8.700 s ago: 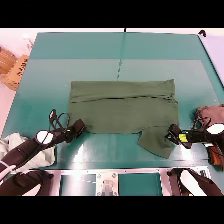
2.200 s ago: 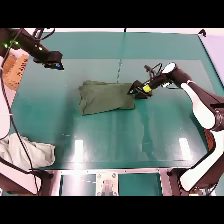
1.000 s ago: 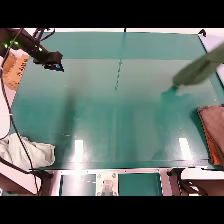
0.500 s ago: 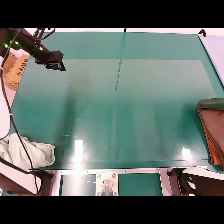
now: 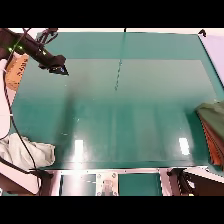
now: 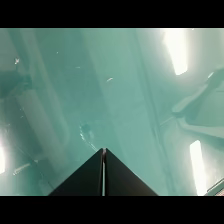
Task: Fold the shirts.
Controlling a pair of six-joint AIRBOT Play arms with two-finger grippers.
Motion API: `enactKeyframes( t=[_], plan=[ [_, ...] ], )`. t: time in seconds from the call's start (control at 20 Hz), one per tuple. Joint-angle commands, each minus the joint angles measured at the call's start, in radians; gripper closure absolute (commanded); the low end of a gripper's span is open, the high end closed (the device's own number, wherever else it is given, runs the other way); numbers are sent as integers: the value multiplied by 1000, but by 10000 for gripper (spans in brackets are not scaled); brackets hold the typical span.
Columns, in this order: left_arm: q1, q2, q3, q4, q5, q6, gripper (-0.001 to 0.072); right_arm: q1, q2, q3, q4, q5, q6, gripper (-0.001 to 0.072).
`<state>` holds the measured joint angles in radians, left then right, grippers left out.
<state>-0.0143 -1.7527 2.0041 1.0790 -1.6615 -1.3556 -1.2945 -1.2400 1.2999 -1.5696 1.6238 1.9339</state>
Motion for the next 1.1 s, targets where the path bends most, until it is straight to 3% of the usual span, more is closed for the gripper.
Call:
enactKeyframes(
  t=[0.0,0.2,0.25,0.3,0.35,0.65,1.05],
  plan=[
    [1,1,-10,-10,7,3,686,-3,-3,-89,-92,-26,-8,105],
    [1,1,2,-26,26,2,687,93,-5,82,199,-111,-43,109],
    [1,2,14,-42,29,-1,687,152,-5,125,288,-161,-83,307],
    [1,2,30,-68,29,-9,687,219,-5,156,358,-209,-132,655],
    [1,5,35,-99,30,-23,687,304,-5,176,400,-260,-158,688],
    [-2,155,-125,-98,36,-80,688,772,-4,89,407,-364,-266,698],
    [-2,725,-871,7,208,-143,688,1075,24,-237,410,-436,-375,697]
  ],
)
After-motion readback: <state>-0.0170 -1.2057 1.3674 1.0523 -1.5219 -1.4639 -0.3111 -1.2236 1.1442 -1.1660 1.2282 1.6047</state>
